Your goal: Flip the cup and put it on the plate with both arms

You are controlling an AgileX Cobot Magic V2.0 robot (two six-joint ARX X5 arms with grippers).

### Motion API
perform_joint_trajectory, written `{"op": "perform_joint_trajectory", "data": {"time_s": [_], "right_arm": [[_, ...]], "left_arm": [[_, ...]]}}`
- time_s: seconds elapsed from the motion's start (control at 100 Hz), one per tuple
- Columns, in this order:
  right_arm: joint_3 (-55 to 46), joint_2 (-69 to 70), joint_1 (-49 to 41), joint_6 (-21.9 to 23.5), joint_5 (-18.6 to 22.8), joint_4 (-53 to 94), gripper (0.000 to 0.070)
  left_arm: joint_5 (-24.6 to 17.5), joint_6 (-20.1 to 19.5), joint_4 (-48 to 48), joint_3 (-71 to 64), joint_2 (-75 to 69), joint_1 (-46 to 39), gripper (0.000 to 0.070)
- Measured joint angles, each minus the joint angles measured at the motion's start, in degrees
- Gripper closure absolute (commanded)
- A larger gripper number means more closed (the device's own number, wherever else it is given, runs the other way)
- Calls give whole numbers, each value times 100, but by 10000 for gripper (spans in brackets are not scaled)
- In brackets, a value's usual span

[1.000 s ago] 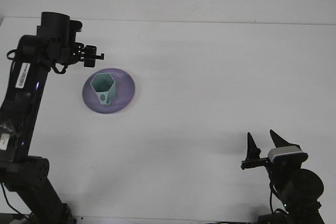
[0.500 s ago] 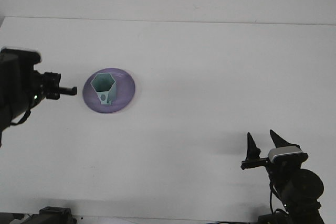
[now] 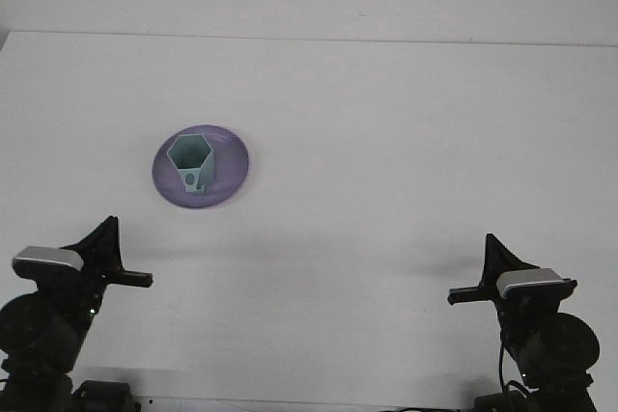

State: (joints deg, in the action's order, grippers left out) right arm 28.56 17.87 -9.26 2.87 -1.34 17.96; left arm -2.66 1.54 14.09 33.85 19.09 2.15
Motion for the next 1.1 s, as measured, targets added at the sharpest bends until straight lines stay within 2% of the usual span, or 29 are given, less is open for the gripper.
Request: {"op": "perform_joint_trajectory", "data": {"time_s": [0.13, 0.29, 0.97, 1.1], "right_arm": [[0, 0, 0, -149, -2, -15, 700], [0, 0, -2, -162, 0, 92, 700], [0, 0, 0, -155, 0, 98, 700], [0, 0, 0, -155, 0, 101, 700]], "left_arm": [[199, 229, -133, -785, -579, 0, 688], [229, 393, -431, -787, -651, 0, 685], [232, 402, -428, -787, -682, 0, 686], [402, 295, -789, -1062, -848, 0, 687]]}}
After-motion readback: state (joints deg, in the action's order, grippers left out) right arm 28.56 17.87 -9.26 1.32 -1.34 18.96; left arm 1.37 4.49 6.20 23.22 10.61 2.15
